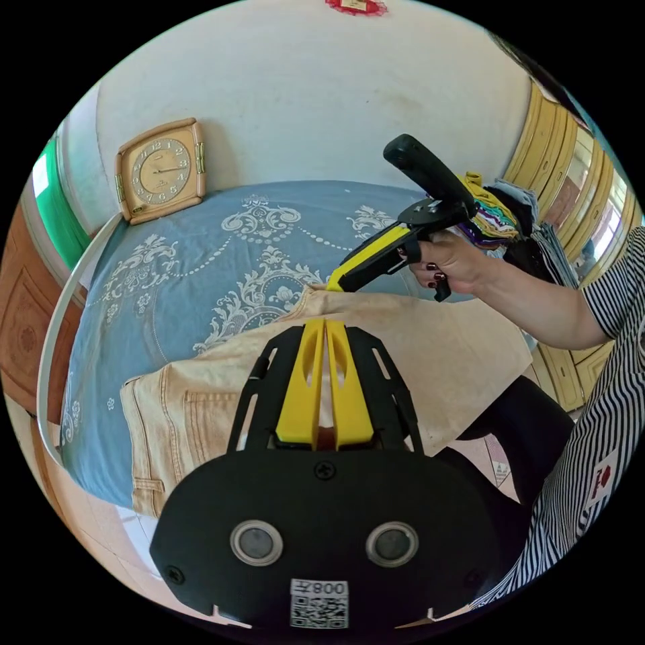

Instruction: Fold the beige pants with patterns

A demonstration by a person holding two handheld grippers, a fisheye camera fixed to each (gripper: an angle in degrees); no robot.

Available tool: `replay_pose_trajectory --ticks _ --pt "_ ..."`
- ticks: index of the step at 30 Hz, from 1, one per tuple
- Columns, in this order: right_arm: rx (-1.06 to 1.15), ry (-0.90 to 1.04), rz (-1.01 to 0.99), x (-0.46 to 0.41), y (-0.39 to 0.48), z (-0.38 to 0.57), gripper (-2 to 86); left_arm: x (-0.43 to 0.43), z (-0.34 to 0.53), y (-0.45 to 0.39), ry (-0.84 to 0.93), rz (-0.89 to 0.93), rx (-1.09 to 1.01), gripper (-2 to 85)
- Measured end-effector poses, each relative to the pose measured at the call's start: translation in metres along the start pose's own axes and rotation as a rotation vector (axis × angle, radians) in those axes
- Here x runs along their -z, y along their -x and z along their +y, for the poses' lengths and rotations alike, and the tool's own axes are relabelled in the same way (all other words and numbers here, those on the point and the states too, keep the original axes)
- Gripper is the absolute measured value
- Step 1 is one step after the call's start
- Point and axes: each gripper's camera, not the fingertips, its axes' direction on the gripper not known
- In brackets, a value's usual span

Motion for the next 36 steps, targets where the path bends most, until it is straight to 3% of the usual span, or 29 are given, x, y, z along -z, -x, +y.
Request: replay_pose_trajectory --ticks 7,9,12,19,23,27,36 --pt "-0.145 0.088 -0.047 -0.045 -0.076 -0.003 0.2 -0.078 -0.011 0.023 0.245 -0.076 0.005 0.1" --pt "-0.18 0.139 -0.067 -0.059 -0.093 -0.002 0.3 -0.081 -0.008 0.028 0.22 -0.058 0.023 0.2" --pt "-0.202 0.089 -0.104 -0.053 -0.104 0.006 0.5 -0.078 -0.008 0.031 0.229 -0.057 0.033 0.2" --pt "-0.121 -0.086 0.014 -0.016 -0.071 0.017 2.9 -0.076 -0.006 0.035 0.193 -0.08 0.048 0.2" --pt "-0.114 0.064 0.07 -0.047 -0.075 0.005 5.0 -0.081 -0.009 0.035 0.196 -0.1 0.033 0.1" --pt "-0.149 0.107 0.072 -0.056 -0.093 0.002 1.7 -0.085 -0.011 0.036 0.192 -0.12 0.028 0.2" --pt "-0.204 -0.062 0.08 0.001 -0.096 0.029 0.2 -0.107 -0.04 0.031 0.139 -0.086 0.0 0.1"
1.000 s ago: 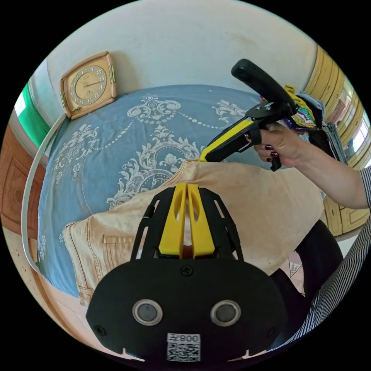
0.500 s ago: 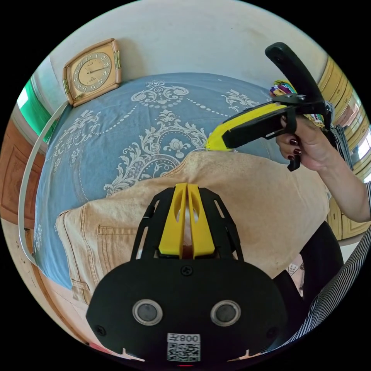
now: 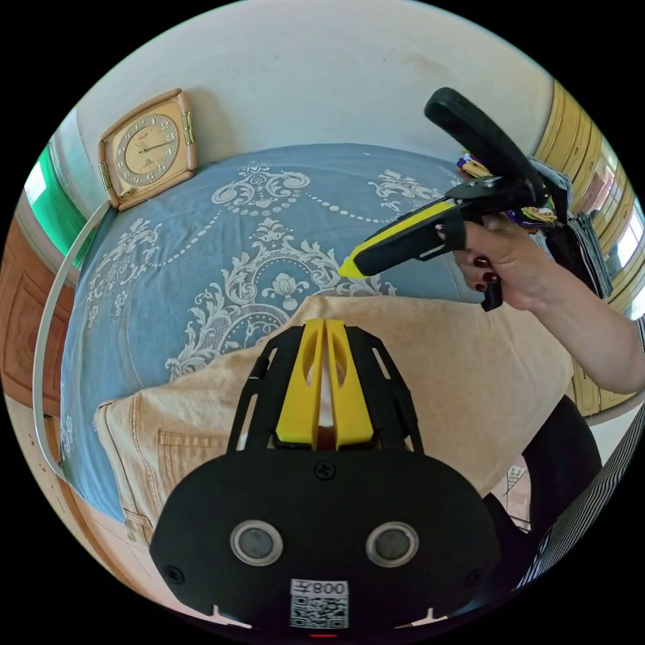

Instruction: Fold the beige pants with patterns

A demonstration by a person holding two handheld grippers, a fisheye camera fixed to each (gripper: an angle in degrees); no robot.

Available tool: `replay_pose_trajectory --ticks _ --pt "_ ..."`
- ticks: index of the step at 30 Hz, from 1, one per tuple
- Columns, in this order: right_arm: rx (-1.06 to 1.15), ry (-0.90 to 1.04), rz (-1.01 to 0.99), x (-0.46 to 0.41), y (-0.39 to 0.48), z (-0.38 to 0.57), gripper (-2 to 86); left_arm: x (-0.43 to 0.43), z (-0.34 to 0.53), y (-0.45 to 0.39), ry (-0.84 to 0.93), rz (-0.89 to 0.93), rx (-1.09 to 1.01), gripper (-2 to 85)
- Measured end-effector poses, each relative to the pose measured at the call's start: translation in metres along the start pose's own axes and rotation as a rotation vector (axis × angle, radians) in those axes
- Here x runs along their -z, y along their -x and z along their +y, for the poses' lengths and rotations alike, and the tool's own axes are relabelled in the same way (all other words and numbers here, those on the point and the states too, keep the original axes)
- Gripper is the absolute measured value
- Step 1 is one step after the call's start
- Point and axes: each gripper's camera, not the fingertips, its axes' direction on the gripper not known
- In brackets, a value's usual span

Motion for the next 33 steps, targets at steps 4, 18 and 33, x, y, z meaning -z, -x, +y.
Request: replay_pose_trajectory --ticks 4,18,33 --pt "0.027 -0.011 -0.017 0.033 0.021 0.045 0.1 -0.015 -0.007 0.006 0.044 0.006 0.008 0.1" --pt "-0.079 -0.008 0.09 0.063 0.04 0.109 0.7 -0.008 -0.023 0.03 -0.057 0.038 0.068 3.3" --pt "-0.063 0.003 0.042 0.1 0.056 0.116 6.5 0.007 -0.02 0.056 -0.1 0.158 -0.024 2.3"
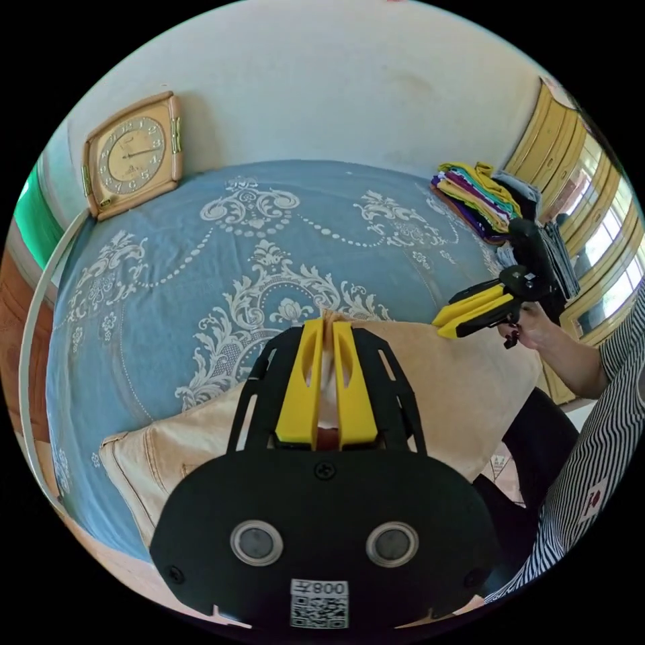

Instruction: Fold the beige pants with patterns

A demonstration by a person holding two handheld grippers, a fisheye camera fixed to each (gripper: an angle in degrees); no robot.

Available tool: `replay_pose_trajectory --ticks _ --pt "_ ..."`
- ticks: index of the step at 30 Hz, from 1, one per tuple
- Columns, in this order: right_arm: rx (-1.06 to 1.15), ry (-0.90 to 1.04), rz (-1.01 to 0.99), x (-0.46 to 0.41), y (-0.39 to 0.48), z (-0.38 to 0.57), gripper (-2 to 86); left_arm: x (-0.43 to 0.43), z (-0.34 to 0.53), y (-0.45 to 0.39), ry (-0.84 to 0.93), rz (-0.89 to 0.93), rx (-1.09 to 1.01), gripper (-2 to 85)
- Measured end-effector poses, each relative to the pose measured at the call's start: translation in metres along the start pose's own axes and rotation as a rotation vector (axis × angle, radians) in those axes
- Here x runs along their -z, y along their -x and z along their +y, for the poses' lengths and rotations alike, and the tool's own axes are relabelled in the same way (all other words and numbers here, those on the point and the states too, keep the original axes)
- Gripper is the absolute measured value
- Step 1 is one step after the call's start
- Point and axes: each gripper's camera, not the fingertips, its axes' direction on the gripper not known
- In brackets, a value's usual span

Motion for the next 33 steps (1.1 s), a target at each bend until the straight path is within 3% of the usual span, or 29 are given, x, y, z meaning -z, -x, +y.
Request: replay_pose_trajectory --ticks 7,10,15,18,23,27,33 --pt "-0.002 0.017 0.052 0.005 0.027 -0.002 4.9 -0.042 0.001 -0.006 0.115 -0.078 -0.005 3.0" --pt "-0.037 0.01 0.076 0.017 0.039 -0.003 2.7 -0.026 0.0 -0.007 0.036 -0.086 0.023 3.8" --pt "0.002 -0.042 0.149 0.041 0.083 0.001 0.6 -0.013 0.007 -0.025 -0.007 0.043 0.007 2.0" --pt "-0.007 0.023 0.173 0.028 0.096 0.004 0.4 -0.046 0.014 -0.041 0.161 -0.015 -0.036 1.0" --pt "-0.039 -0.016 0.099 0.048 0.114 0.006 0.3 -0.024 0.015 -0.051 0.052 0.042 -0.003 0.3" --pt "-0.039 0.028 0.126 0.045 0.129 0.006 0.3 -0.048 0.018 -0.066 0.179 0.01 -0.031 0.2" --pt "-0.066 -0.008 0.115 0.07 0.158 0.008 0.2 -0.028 0.021 -0.089 0.091 0.098 -0.049 0.2"
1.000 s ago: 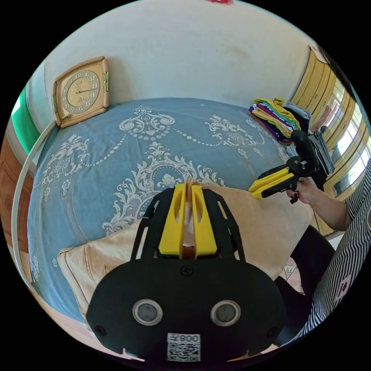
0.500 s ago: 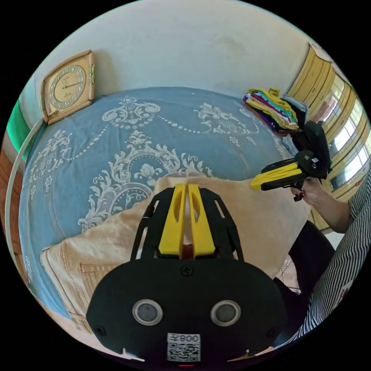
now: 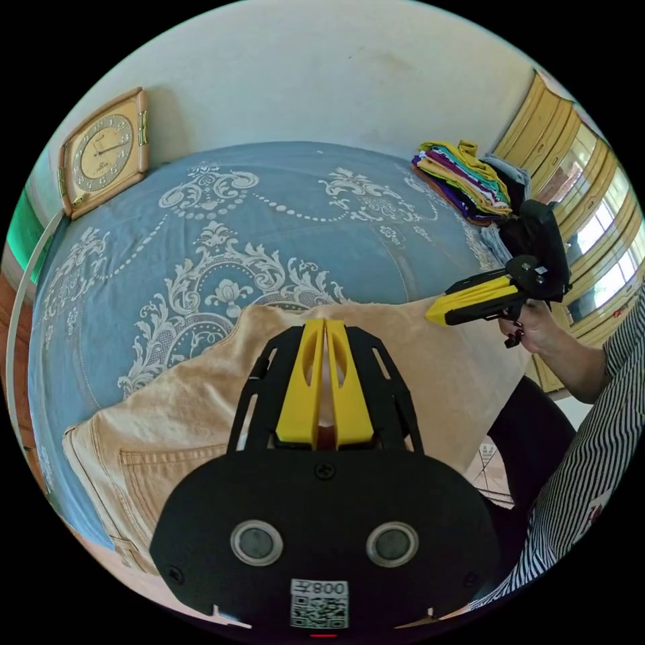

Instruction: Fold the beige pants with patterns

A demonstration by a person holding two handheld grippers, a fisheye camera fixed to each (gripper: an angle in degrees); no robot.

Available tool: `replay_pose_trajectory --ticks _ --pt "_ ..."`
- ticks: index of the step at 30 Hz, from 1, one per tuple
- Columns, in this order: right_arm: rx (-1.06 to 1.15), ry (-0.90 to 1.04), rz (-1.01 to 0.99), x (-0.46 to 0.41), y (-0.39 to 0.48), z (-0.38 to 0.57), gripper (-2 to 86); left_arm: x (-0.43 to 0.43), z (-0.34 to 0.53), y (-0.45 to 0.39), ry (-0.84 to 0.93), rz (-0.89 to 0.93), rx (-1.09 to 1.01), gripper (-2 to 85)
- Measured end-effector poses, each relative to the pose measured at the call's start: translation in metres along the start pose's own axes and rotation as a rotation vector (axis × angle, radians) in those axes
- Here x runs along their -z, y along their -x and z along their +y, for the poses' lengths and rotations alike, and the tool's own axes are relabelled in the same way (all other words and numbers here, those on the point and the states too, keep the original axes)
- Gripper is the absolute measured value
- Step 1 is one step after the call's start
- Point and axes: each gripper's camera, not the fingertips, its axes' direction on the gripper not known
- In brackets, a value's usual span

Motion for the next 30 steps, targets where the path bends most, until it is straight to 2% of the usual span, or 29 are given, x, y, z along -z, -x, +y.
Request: replay_pose_trajectory --ticks 2,6,10,13,15,16,18,19,22,25,28,30 --pt "0.005 0.035 0.027 0.001 0.015 0.005 0.2 -0.022 0.003 -0.015 0.103 -0.023 -0.025 0.2" --pt "-0.04 0.048 0.022 0.006 0.029 0.007 0.2 -0.008 0.005 -0.023 0.053 -0.064 0.014 0.2" --pt "0.003 0.0 0.011 0.026 0.058 -0.009 0.1 0.044 0.031 0.01 -0.087 -0.337 0.254 0.2" --pt "0.073 -0.043 -0.062 0.032 0.087 -0.038 0.1 0.065 0.06 0.05 -0.062 -0.569 0.494 0.1" --pt "0.136 -0.061 -0.072 0.031 0.111 -0.06 0.1 0.061 0.077 0.077 -0.004 -0.562 0.614 0.1" --pt "0.169 -0.062 -0.063 0.026 0.126 -0.075 0.1 0.051 0.086 0.089 0.041 -0.474 0.625 0.2" --pt "0.194 0.0 -0.037 0.008 0.142 -0.095 0.1 0.055 0.089 0.087 0.0 -0.433 0.643 0.1" --pt "0.182 0.084 -0.017 -0.008 0.147 -0.106 0.1 0.057 0.087 0.079 0.007 -0.457 0.638 0.1" --pt "0.158 0.046 -0.069 0.013 0.156 -0.109 0.1 0.065 0.086 0.046 -0.033 -0.507 0.594 0.1" --pt "0.152 -0.018 -0.021 0.038 0.173 -0.094 0.1 0.066 0.093 0.007 -0.085 -0.506 0.541 0.2" --pt "0.117 -0.018 -0.008 0.053 0.185 -0.078 0.0 0.042 0.095 -0.015 0.038 -0.495 0.505 0.2" --pt "0.096 -0.017 -0.004 0.068 0.191 -0.067 0.0 0.044 0.093 -0.031 -0.002 -0.463 0.497 0.2"
